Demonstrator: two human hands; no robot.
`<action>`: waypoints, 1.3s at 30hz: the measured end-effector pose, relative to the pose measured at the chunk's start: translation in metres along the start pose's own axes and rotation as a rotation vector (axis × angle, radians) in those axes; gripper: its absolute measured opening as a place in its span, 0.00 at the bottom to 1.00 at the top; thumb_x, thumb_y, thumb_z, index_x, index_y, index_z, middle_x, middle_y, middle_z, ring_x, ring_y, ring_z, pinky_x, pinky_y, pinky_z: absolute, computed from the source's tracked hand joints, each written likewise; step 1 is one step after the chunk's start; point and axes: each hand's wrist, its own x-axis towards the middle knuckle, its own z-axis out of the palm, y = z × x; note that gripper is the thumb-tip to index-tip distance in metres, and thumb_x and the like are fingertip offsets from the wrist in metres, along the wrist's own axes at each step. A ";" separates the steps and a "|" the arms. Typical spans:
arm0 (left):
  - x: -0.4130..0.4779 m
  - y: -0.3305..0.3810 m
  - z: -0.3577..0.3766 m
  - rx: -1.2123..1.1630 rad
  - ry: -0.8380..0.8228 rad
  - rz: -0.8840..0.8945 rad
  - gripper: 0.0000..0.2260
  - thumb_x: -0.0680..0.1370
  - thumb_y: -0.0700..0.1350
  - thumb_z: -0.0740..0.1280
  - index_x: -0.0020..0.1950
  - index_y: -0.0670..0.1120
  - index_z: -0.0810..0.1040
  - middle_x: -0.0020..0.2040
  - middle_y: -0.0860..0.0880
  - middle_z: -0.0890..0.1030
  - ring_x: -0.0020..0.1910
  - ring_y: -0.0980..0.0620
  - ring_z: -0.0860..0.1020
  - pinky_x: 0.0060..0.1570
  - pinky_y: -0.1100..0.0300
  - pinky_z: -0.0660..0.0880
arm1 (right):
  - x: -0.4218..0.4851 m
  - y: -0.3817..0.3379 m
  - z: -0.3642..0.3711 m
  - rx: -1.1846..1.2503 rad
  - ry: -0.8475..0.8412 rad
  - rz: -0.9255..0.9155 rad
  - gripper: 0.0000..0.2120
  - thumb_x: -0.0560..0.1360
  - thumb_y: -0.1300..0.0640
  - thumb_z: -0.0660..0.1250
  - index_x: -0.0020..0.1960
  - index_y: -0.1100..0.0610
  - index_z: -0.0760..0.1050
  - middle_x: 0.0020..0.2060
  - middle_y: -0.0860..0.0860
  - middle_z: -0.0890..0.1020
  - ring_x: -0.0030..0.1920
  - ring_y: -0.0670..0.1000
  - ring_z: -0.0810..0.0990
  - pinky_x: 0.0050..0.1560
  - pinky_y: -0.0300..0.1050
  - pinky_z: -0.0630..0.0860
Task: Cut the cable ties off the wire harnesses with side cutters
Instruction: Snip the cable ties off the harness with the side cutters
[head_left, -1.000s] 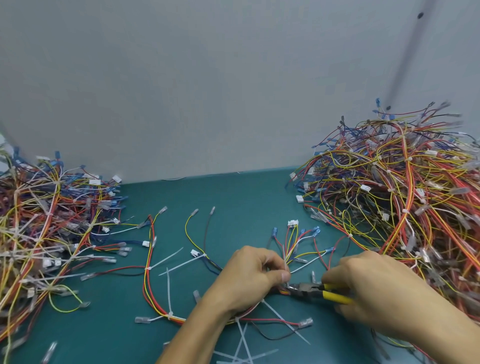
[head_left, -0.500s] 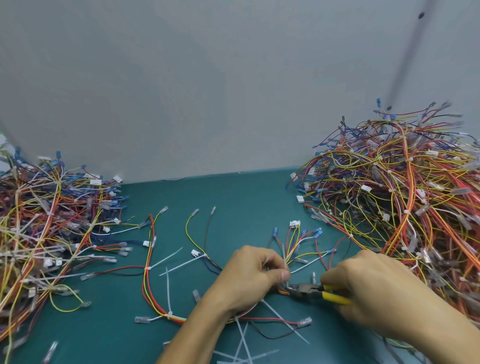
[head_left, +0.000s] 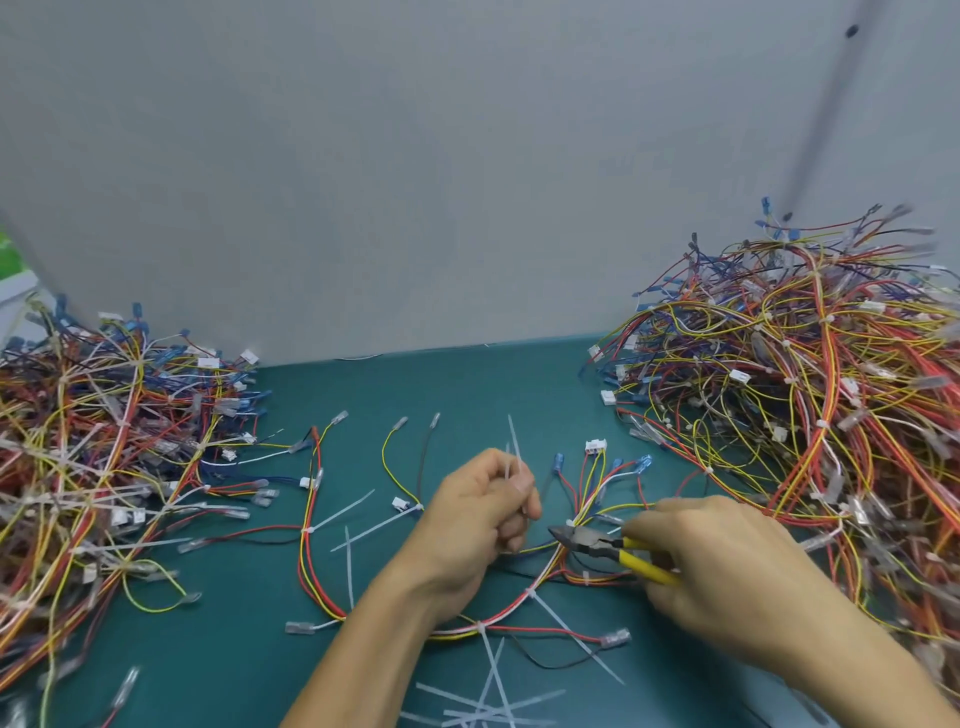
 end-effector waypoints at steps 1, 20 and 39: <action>-0.001 0.002 -0.003 -0.038 0.003 0.009 0.07 0.81 0.35 0.58 0.45 0.43 0.71 0.30 0.50 0.74 0.25 0.56 0.63 0.30 0.63 0.63 | 0.001 -0.003 0.002 0.002 0.000 -0.005 0.07 0.74 0.45 0.57 0.44 0.47 0.63 0.45 0.44 0.74 0.52 0.51 0.75 0.43 0.45 0.71; -0.037 -0.025 -0.018 1.099 -0.091 0.365 0.11 0.73 0.44 0.68 0.53 0.54 0.81 0.43 0.56 0.80 0.42 0.62 0.72 0.41 0.78 0.63 | 0.003 -0.017 0.014 -0.046 -0.101 -0.013 0.03 0.73 0.50 0.58 0.46 0.47 0.65 0.46 0.46 0.70 0.54 0.54 0.76 0.39 0.45 0.63; -0.030 -0.027 -0.017 1.036 0.122 0.368 0.06 0.74 0.49 0.69 0.41 0.49 0.82 0.28 0.56 0.72 0.32 0.62 0.70 0.34 0.72 0.63 | 0.003 -0.020 0.011 -0.047 -0.109 0.006 0.06 0.75 0.49 0.58 0.51 0.47 0.69 0.49 0.45 0.72 0.54 0.54 0.76 0.38 0.45 0.63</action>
